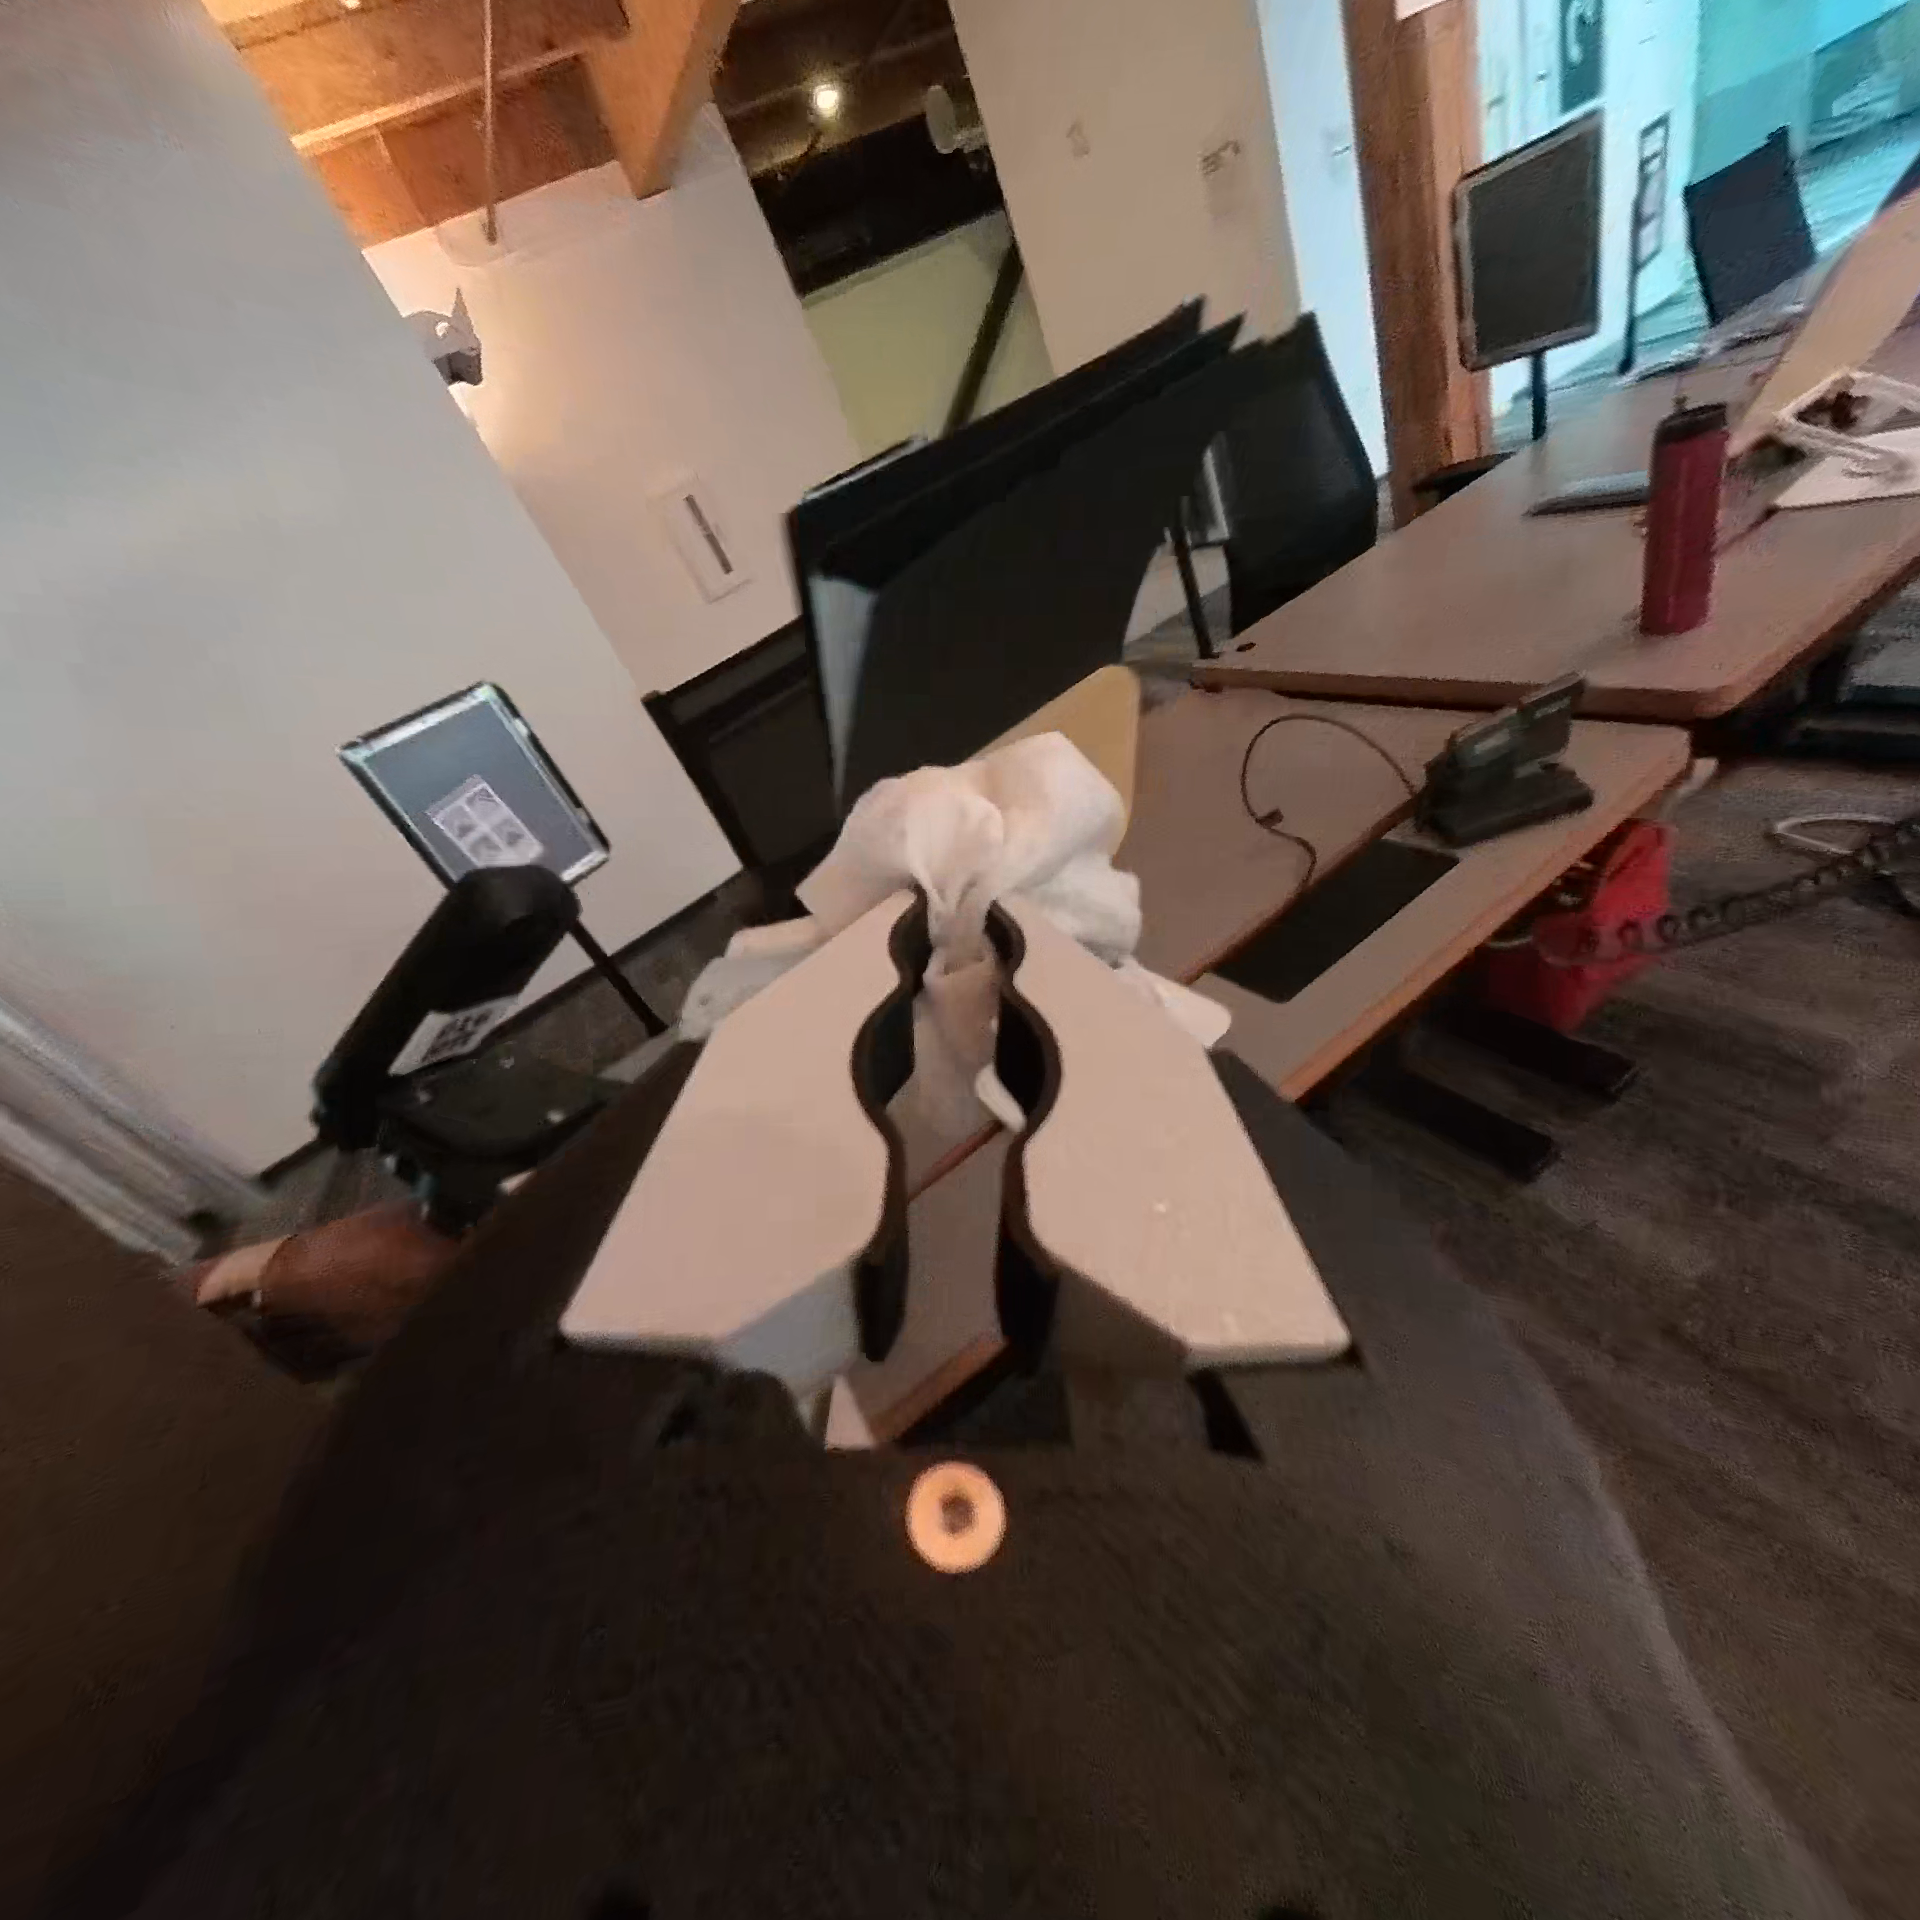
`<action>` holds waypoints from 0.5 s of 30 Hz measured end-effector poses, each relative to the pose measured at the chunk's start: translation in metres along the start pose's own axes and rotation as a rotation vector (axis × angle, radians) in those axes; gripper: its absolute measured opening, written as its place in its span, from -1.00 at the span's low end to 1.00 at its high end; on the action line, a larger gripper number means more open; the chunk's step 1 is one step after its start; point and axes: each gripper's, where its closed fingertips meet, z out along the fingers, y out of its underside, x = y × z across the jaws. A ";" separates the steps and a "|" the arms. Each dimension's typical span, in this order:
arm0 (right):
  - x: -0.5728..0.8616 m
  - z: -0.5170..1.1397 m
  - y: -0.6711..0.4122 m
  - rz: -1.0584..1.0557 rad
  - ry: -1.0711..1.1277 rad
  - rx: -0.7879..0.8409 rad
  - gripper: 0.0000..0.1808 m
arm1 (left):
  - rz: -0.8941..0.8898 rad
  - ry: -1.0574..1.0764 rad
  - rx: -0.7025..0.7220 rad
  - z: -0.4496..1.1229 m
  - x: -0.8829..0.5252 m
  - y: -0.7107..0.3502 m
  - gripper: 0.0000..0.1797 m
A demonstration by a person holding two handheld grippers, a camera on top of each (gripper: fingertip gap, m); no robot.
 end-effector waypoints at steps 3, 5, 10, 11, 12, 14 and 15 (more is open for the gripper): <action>0.072 0.024 -0.034 -0.047 -0.049 -0.023 -0.92 | -0.062 -0.056 0.010 0.062 -0.011 -0.042 -0.22; 0.116 0.044 -0.060 -0.029 -0.081 -0.037 -0.92 | -0.086 -0.086 0.001 0.100 -0.014 -0.080 -0.23; 0.198 0.108 -0.136 -0.006 -0.204 0.017 -0.92 | 0.013 -0.237 0.009 0.150 -0.035 -0.165 -0.23; 0.214 0.123 -0.149 -0.020 -0.217 0.021 -0.92 | 0.031 -0.278 0.004 0.157 -0.047 -0.177 -0.23; 0.226 0.138 -0.155 -0.036 -0.226 0.013 -0.92 | 0.034 -0.309 0.000 0.165 -0.060 -0.188 -0.24; 0.253 0.167 -0.154 -0.060 -0.240 -0.031 -0.93 | 0.003 -0.336 0.005 0.182 -0.087 -0.210 -0.24; 0.268 0.182 -0.150 -0.067 -0.242 -0.062 -0.92 | -0.027 -0.336 0.015 0.192 -0.102 -0.221 -0.25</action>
